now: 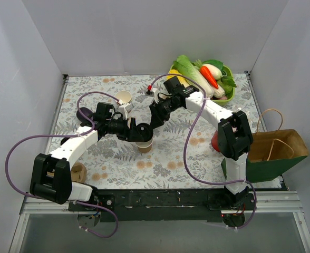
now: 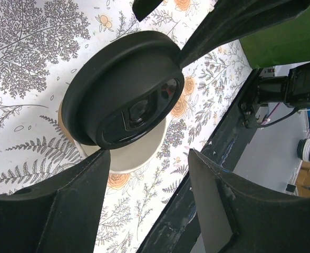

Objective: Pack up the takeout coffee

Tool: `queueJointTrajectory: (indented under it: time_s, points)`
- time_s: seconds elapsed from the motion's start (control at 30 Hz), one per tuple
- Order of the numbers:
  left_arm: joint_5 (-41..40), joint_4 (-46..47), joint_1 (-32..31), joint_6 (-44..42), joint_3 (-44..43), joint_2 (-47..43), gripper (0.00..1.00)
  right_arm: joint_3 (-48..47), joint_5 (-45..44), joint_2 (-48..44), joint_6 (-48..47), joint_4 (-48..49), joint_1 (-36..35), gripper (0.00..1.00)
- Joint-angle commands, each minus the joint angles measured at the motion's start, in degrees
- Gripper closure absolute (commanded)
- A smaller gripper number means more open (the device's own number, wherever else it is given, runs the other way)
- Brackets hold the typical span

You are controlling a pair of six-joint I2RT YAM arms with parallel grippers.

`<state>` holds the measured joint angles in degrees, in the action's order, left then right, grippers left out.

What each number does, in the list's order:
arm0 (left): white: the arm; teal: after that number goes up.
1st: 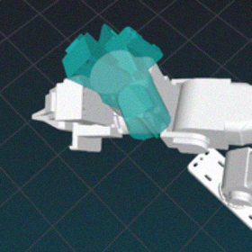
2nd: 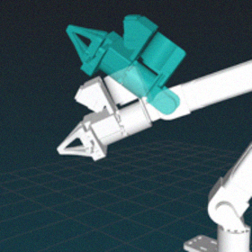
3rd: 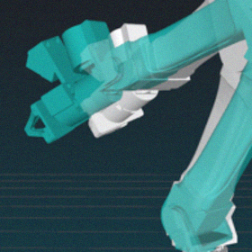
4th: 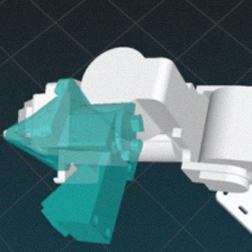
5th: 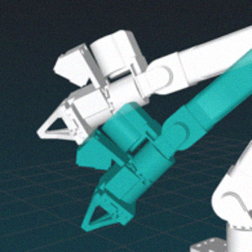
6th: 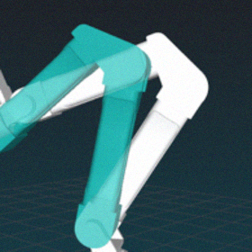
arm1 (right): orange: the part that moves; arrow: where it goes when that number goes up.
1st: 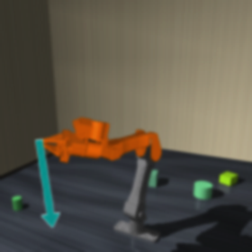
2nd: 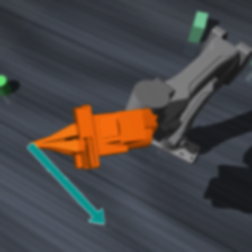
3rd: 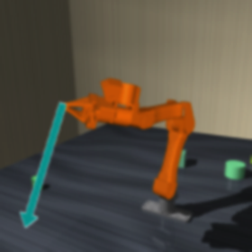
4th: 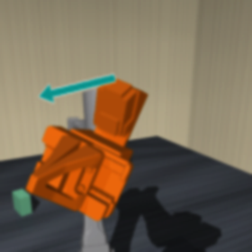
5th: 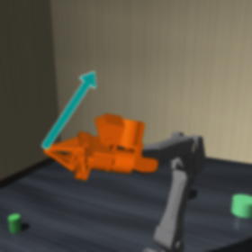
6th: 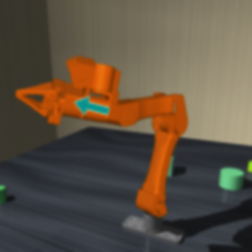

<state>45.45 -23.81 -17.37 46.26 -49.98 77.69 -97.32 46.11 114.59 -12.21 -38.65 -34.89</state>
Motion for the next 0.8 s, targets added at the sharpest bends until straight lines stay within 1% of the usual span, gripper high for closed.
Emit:
queueJointTrajectory:
  time_s: [0.0,0.07,0.1,0.17,0.2,0.4,0.5,0.63,0.77]
  points:
    - [2.01,0.7,-0.3,-0.82,-0.03,-2.81,0.41,-0.95,2.67,0.2,0.87,1.39,-0.7,0.47]
    - [1.92,0.44,-0.3,-0.91,-0.12,-2.89,0.41,-0.24,1.97,0.46,0.96,1.39,-0.7,0.51]
    - [1.83,0.35,-0.3,-0.91,-0.21,-2.98,0.41,-0.07,2.06,0.46,0.96,1.3,-0.7,0.57]
    - [1.83,0.08,-0.3,-1.0,-0.39,-3.07,0.41,0.9,2.67,0.29,1.39,1.3,-0.7,0.63]
    - [1.83,0.0,-0.3,-1.17,-0.56,-3.16,0.41,1.16,2.93,0.11,1.74,1.56,-0.7,0.68]
    - [1.66,-0.97,-0.3,-1.79,-2.05,-3.6,0.4,4.24,4.25,-1.55,4.56,1.39,-0.7,0.82]
    - [1.57,-1.41,-0.3,-2.05,-2.32,-3.86,0.4,5.73,5.31,-2.52,5.61,1.21,-0.7,0.86]
    - [1.22,-1.68,-0.3,-1.96,-2.14,-4.39,0.4,5.47,4.61,-2.53,5.79,0.34,-0.7,0.89]
    - [0.52,-1.94,-0.3,-1.87,-2.58,-5.27,0.37,4.51,6.01,-2.35,5.97,-0.37,-0.7,0.91]
